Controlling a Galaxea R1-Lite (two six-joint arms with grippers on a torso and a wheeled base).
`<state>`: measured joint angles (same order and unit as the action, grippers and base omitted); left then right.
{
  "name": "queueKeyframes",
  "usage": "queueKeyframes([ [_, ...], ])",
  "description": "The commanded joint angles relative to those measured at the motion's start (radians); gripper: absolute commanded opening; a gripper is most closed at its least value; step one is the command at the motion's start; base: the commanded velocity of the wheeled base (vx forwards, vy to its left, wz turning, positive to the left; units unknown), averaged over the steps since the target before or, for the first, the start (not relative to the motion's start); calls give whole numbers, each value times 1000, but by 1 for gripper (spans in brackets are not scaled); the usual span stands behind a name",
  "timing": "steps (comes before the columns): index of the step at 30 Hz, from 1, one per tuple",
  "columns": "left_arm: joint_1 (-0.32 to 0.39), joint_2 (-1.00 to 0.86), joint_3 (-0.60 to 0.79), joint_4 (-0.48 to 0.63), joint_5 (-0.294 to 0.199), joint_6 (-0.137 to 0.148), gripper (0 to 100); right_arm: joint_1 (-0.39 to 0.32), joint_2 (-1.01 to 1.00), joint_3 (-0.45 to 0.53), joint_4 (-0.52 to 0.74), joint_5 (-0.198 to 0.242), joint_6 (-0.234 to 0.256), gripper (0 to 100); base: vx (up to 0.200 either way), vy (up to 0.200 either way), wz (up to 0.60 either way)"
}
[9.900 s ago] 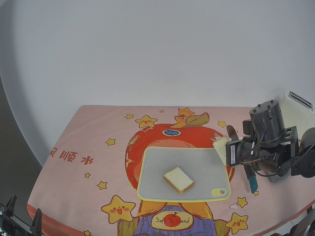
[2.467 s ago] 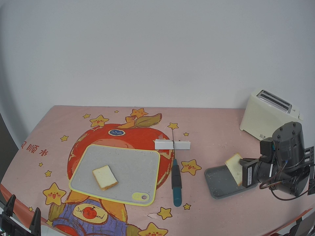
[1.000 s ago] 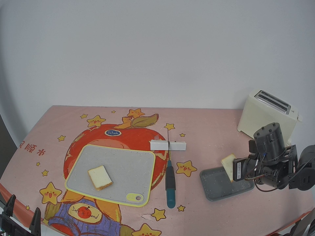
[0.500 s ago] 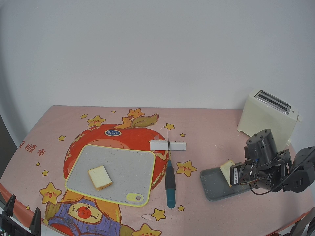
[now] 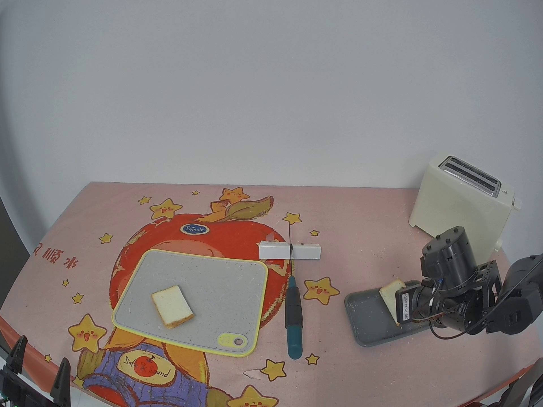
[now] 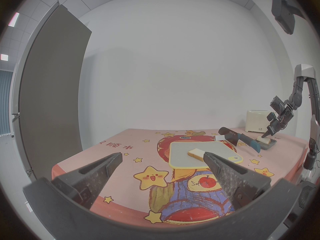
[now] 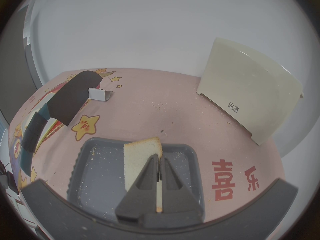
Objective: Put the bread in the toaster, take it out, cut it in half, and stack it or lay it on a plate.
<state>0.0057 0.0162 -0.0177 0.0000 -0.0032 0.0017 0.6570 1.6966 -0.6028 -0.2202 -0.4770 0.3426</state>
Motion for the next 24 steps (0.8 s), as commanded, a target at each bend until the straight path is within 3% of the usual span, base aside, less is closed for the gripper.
queueKeyframes([
  [1, 0, -16, 18, 0, 0, 0, 100, 1, 0, 5, -1, -2, 1, 0, 0, 0, 0],
  [24, 0, -16, 18, 0, 0, 0, 100, 10, -8, 18, 1, -17, 0, 0, 0, 0, 0],
])
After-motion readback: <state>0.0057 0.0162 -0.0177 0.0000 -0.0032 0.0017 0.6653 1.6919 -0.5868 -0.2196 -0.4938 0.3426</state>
